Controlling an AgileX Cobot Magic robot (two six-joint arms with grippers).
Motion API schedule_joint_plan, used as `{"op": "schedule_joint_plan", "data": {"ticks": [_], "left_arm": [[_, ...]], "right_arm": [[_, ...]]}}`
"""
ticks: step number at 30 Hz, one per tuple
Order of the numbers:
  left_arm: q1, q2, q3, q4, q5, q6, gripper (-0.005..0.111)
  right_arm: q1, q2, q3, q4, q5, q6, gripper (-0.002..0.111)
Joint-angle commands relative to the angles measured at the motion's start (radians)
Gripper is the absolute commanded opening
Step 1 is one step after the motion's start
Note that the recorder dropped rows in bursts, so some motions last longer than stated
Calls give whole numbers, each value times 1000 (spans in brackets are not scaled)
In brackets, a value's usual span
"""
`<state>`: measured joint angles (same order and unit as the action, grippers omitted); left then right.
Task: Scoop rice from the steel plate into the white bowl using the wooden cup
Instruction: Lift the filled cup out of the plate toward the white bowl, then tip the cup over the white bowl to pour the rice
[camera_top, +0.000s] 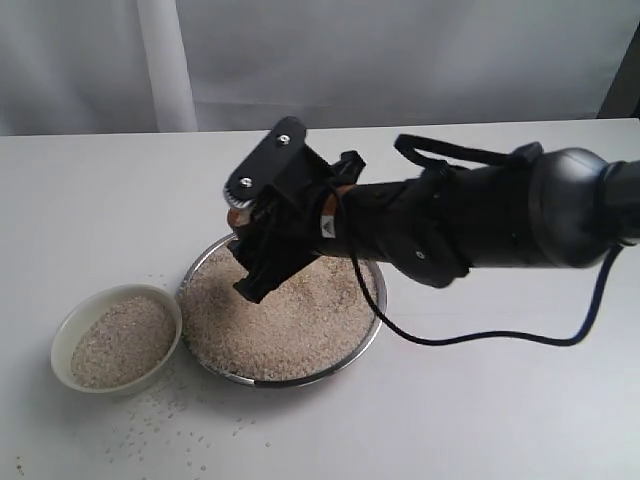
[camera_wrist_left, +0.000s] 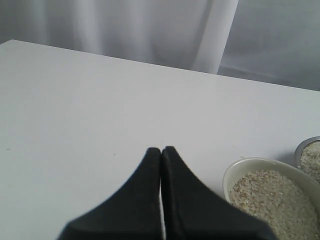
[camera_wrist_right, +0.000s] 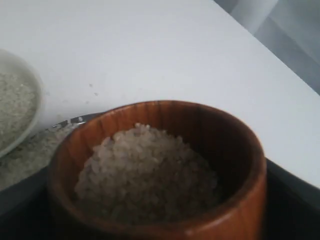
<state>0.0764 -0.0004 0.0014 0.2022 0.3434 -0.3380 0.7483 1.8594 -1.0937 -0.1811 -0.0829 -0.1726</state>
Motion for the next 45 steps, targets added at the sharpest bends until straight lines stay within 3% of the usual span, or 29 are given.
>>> {"op": "schedule_joint_plan", "data": {"ticks": [1, 11, 16, 26, 45], "left_arm": [[-6, 0, -1, -6, -6, -2, 0], [-6, 0, -1, -6, -6, -2, 0], [-6, 0, -1, -6, -6, -2, 0], [-6, 0, -1, -6, -6, -2, 0], [-6, 0, -1, -6, -6, -2, 0]], "right_arm": [[62, -17, -145, -112, 163, -14, 0], [216, 94, -471, -353, 496, -14, 0], [276, 192, -550, -419, 556, -92, 0], [310, 265, -561, -502, 572, -206, 0], [360, 311, -561, -875, 646, -233, 0]]}}
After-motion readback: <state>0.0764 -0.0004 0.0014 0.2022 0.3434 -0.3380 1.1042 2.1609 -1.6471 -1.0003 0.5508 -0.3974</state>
